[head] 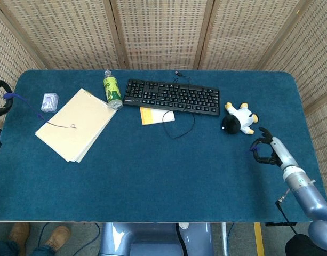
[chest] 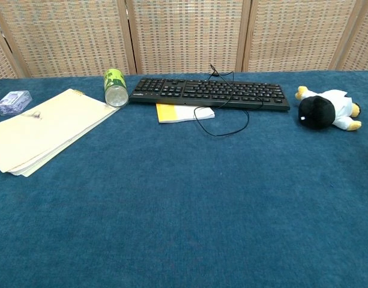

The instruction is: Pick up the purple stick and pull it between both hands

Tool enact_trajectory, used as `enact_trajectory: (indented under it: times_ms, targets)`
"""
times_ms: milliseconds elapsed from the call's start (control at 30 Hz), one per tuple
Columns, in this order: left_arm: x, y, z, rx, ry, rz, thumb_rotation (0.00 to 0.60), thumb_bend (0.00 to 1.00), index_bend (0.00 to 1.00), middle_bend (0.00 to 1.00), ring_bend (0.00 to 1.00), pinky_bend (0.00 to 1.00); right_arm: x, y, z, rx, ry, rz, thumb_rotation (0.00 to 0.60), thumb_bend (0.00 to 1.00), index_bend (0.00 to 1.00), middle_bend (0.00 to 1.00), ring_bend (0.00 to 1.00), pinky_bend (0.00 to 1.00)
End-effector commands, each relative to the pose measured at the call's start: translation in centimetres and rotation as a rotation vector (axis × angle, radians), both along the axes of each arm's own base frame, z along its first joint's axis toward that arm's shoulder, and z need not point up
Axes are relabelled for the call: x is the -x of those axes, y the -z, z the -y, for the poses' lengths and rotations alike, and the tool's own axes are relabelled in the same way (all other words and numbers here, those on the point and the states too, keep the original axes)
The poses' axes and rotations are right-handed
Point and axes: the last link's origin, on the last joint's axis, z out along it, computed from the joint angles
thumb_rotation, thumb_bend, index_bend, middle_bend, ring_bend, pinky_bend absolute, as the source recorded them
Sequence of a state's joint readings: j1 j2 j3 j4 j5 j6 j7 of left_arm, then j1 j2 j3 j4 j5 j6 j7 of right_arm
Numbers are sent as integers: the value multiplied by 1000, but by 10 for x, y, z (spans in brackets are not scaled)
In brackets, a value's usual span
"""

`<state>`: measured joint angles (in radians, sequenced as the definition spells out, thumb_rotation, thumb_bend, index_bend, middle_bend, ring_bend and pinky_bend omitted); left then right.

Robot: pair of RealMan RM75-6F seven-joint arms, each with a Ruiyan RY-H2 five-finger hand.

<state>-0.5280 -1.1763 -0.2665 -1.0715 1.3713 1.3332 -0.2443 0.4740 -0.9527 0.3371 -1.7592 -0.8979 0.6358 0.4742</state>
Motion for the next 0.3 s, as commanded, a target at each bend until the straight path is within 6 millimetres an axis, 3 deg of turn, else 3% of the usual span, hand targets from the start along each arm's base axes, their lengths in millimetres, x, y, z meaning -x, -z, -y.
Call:
enact_trajectory:
  times_ms: [33,300]
  targets:
    - [-2,9,10,33,19,-10,600,575,828,0,0,0,-31,28,14,-35,-47,36,600,674,739,66,0,0]
    - [-12,25,23,85,47,-32,600,576,828,0,0,0,-81,70,22,-89,-125,32,600,674,739,65,0,0]
